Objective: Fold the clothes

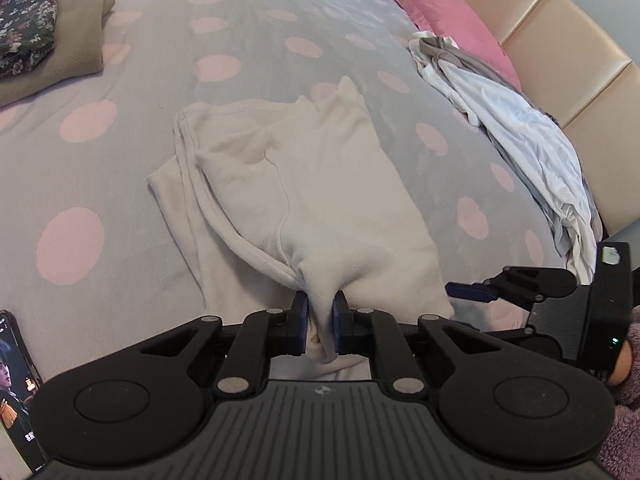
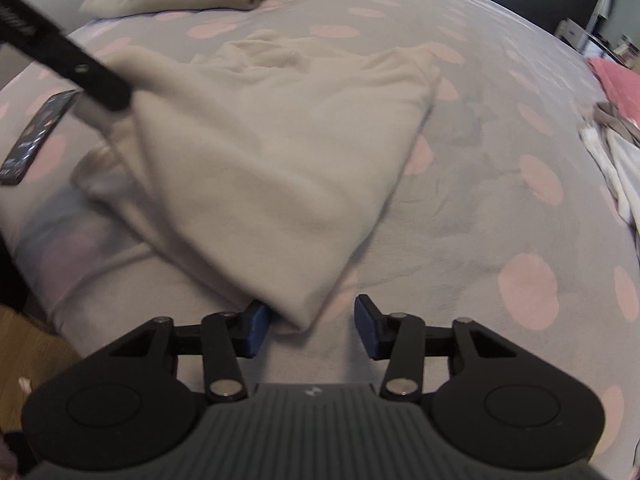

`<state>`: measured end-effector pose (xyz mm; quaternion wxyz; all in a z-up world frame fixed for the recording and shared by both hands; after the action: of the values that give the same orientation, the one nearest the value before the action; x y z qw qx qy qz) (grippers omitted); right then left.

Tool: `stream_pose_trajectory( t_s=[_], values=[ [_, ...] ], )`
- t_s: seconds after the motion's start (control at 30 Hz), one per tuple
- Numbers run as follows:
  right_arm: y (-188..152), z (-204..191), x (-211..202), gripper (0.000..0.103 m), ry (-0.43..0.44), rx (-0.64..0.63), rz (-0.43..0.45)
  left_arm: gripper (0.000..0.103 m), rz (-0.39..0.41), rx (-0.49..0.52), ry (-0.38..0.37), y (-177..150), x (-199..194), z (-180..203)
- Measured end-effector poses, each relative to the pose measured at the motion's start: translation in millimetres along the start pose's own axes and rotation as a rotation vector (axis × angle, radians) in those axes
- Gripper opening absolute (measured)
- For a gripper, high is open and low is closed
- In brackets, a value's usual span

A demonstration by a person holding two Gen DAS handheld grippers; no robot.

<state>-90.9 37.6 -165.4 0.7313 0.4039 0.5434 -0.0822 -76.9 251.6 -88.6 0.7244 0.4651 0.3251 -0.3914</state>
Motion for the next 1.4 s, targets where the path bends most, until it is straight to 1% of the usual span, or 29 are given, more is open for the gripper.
stream_pose_trajectory(
  t_s=[0.03,0.07,0.13,0.17,0.2,0.33,0.43,0.5,0.53,0.6,0.67,0.7,0.73,0.77,0.83,0.97,1.03,1.07,1.13,1.2,1.27,1.33,1.4],
  values=[
    [0,2,2,0.034,0.004,0.021,-0.012,0.009,0.007,-0.016,-0.001,0,-3,-3],
    [0,3,4,0.024,0.008,0.041,-0.024,0.009,0.002,-0.044,0.001,-3,-4,-9],
    [-2,1,0,0.019,0.024,0.041,-0.035,0.009,-0.018,-0.095,0.012,-9,-5,-22],
    [-3,0,-2,0.01,0.031,0.031,-0.033,0.009,-0.032,-0.116,0.022,-12,-3,-28],
    [-4,-2,-4,0.01,0.038,0.022,-0.032,0.009,-0.052,-0.138,0.033,-16,1,-35],
    [-7,-13,0,0.01,0.053,-0.04,-0.055,0.009,-0.126,-0.172,0.051,-29,21,-49],
    [-8,-15,3,0.01,0.044,-0.065,-0.074,0.009,-0.151,-0.163,0.08,-33,34,-51],
    [-8,-13,3,0.011,0.054,-0.06,-0.089,0.012,-0.178,-0.134,0.082,-35,40,-47],
    [-9,-12,3,0.012,0.06,-0.057,-0.099,0.016,-0.193,-0.113,0.079,-36,42,-43],
    [-9,-9,0,0.015,0.07,-0.042,-0.102,0.019,-0.187,-0.078,0.081,-34,39,-38],
    [-8,-6,-5,0.024,0.071,-0.034,-0.099,0.032,-0.184,-0.064,0.081,-32,34,-35],
    [-6,-4,-8,0.026,0.071,-0.03,-0.095,0.037,-0.183,-0.065,0.081,-31,31,-35],
    [-5,-3,-11,0.026,0.074,-0.024,-0.092,0.047,-0.182,-0.066,0.082,-29,29,-35],
    [-3,-1,-15,0.027,0.076,-0.018,-0.089,0.048,-0.181,-0.063,0.086,-29,24,-36],
    [2,2,-22,0.031,0.082,0.005,-0.078,0.048,-0.172,-0.063,0.09,-23,15,-36],
    [19,10,-35,0.034,0.087,0.027,-0.055,0.048,-0.134,-0.085,0.055,1,2,-35],
    [30,16,-42,0.035,0.088,0.034,-0.042,0.048,-0.103,-0.084,0.07,18,4,-37],
    [38,19,-43,0.038,0.087,0.029,-0.034,0.046,-0.092,-0.08,0.072,26,7,-38],
    [57,26,-44,0.041,0.06,-0.001,-0.014,0.046,-0.069,-0.07,0.073,41,12,-40],
    [75,33,-43,0.046,0.035,-0.039,0.006,0.045,-0.05,-0.084,0.082,53,20,-45],
    [93,41,-37,0.047,0.025,-0.038,0.021,0.044,-0.022,-0.106,0.092,64,30,-52],
    [108,52,-24,0.047,0.037,0.011,0.037,0.043,0.008,-0.133,0.098,73,39,-60],
    [122,62,-10,0.046,0.048,0.069,0.053,0.042,0.037,-0.173,0.087,80,47,-68]
  ],
)
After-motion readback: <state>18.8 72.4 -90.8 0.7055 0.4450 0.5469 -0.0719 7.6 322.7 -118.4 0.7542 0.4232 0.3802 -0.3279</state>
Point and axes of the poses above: each gripper's, at about its wrist camera, not at the fingertips, and x roughly the way its jaws point, z to its right, y to its top, the point moved 6 cm from there along x, roughly the way its jaws point, and after that the axes turned 3 degrees about -x, right-handed, at the moved point
